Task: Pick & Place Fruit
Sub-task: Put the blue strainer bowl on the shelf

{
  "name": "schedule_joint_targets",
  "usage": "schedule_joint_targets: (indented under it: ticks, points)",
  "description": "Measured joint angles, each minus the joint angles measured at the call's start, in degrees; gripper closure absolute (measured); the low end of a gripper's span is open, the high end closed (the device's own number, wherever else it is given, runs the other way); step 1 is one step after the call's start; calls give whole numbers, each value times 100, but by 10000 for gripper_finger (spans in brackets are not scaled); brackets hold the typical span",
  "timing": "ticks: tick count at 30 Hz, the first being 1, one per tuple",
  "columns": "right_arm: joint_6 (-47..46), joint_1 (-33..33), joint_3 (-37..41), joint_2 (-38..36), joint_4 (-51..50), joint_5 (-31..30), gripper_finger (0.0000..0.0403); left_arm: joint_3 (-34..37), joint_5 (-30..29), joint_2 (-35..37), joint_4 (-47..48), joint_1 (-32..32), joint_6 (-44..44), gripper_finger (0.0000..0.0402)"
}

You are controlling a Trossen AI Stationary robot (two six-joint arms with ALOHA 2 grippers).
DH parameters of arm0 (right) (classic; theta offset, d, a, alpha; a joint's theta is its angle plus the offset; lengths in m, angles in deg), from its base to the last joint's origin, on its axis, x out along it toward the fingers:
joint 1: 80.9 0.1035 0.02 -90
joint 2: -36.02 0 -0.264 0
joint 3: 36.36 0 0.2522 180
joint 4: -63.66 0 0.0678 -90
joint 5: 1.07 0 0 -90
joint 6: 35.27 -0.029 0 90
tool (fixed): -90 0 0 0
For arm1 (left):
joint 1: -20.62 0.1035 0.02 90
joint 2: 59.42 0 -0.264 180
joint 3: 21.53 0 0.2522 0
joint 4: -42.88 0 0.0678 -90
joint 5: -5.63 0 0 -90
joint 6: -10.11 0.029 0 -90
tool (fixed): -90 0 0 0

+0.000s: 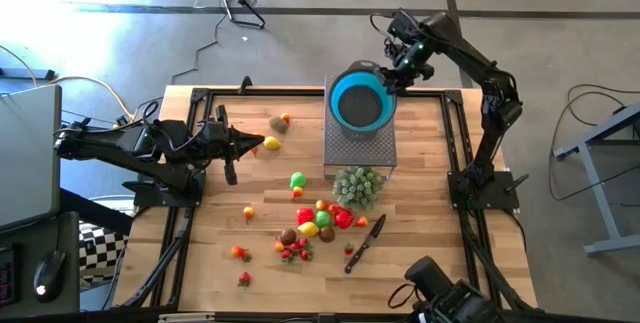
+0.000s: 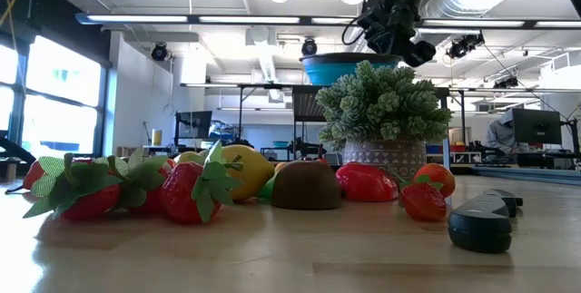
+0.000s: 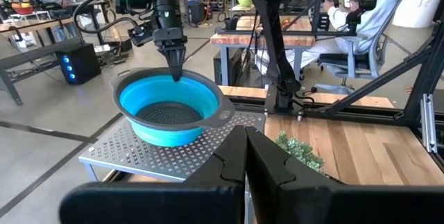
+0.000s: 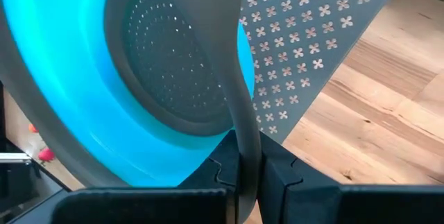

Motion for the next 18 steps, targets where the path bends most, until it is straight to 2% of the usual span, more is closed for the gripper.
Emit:
schedule_joint_targets:
  ticks: [18]
  points:
    - [95,4,0,0,195,-276,378,0,0,0,2,0,-2,402]
